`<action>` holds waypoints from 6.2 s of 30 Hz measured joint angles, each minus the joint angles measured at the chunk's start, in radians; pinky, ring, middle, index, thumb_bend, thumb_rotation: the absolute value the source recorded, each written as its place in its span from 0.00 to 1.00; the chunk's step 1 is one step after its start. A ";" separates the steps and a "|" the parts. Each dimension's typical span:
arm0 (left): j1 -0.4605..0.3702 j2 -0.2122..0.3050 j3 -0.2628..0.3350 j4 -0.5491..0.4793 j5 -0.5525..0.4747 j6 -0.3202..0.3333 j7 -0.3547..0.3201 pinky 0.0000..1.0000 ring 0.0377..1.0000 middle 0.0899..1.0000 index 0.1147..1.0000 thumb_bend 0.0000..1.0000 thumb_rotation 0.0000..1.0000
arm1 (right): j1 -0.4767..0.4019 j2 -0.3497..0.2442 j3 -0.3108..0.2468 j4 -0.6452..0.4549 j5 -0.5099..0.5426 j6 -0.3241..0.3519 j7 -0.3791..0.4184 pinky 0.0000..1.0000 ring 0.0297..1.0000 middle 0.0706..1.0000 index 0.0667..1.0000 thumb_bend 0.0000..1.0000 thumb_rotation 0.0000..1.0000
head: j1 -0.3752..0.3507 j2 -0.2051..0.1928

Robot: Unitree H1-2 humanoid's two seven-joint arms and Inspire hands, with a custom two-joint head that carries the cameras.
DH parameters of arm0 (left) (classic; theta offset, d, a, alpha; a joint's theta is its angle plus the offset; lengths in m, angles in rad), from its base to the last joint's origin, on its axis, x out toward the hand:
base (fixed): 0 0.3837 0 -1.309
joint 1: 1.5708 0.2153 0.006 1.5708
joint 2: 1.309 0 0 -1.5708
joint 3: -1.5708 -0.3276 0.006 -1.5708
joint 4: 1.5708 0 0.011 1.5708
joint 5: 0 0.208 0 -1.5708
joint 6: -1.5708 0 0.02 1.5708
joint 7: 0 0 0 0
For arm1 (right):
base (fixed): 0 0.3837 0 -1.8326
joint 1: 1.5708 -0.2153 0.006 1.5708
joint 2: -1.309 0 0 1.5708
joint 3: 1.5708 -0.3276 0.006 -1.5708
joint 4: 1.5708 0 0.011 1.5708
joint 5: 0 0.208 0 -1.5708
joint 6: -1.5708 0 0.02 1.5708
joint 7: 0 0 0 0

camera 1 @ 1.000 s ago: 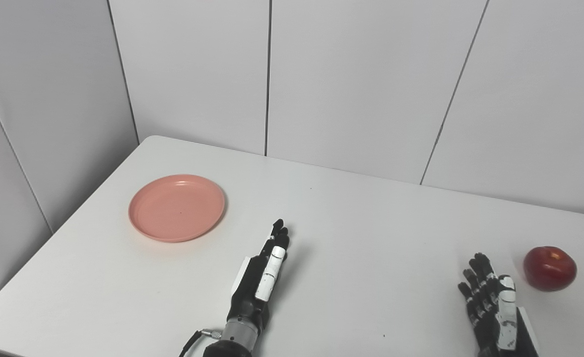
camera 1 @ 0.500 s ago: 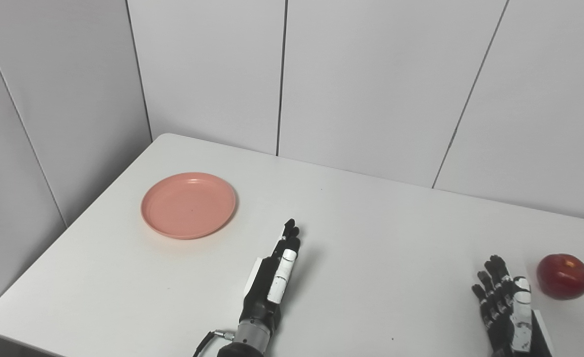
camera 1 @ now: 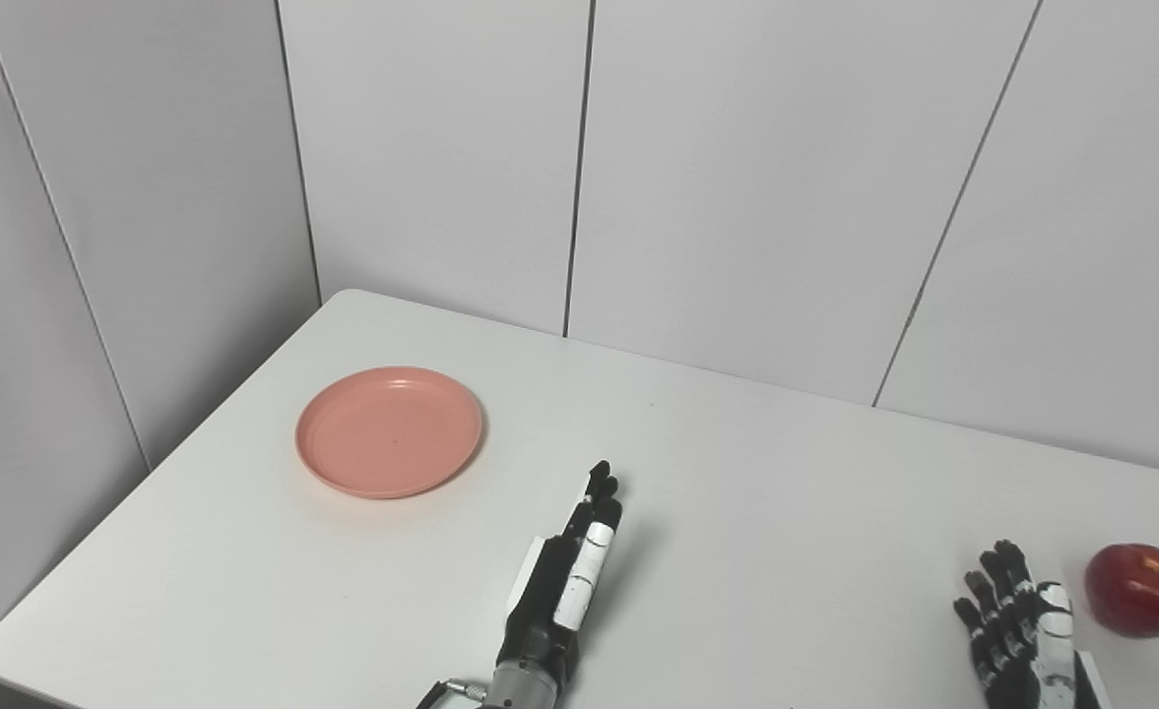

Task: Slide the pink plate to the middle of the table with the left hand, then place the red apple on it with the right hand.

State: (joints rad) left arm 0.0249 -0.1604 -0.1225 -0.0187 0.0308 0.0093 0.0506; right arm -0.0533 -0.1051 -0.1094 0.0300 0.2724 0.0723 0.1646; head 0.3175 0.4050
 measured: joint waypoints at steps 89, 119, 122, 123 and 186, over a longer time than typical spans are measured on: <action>-0.520 0.593 0.510 0.575 -0.200 0.001 -0.013 0.79 0.81 0.82 0.86 0.91 0.98 | 0.047 -0.006 0.038 -0.078 0.008 0.027 0.010 1.00 1.00 0.91 0.94 0.82 1.00 | 0.052 0.029; -0.490 0.526 0.472 0.721 -0.319 -0.067 -0.082 0.84 0.85 0.84 0.88 0.85 0.92 | 0.073 -0.003 0.057 -0.137 -0.011 0.080 -0.014 1.00 1.00 0.93 0.97 0.76 1.00 | 0.029 0.057; -0.457 0.488 0.463 0.618 -0.332 -0.006 -0.087 0.85 0.85 0.84 0.87 0.84 0.91 | 0.074 -0.003 0.064 -0.142 -0.018 0.085 -0.022 1.00 1.00 0.93 0.98 0.76 1.00 | 0.026 0.060; -0.449 0.477 0.459 0.589 -0.336 0.016 -0.088 0.85 0.85 0.83 0.86 0.83 0.91 | 0.074 -0.003 0.066 -0.142 -0.021 0.085 -0.023 1.00 1.00 0.93 0.98 0.76 1.00 | 0.026 0.060; -0.240 0.140 0.022 0.079 -0.190 0.321 -0.111 0.86 0.83 0.85 0.88 0.68 0.99 | 0.064 0.048 0.118 -0.110 -0.134 0.021 -0.082 0.97 0.93 0.87 0.93 0.88 0.99 | -0.265 0.163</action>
State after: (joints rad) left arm -0.2156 -0.0203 -0.1003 0.0603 -0.1596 0.3305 -0.0605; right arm 0.0105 -0.0572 0.0091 -0.0804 0.1385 0.0934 0.0831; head 0.0522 0.5676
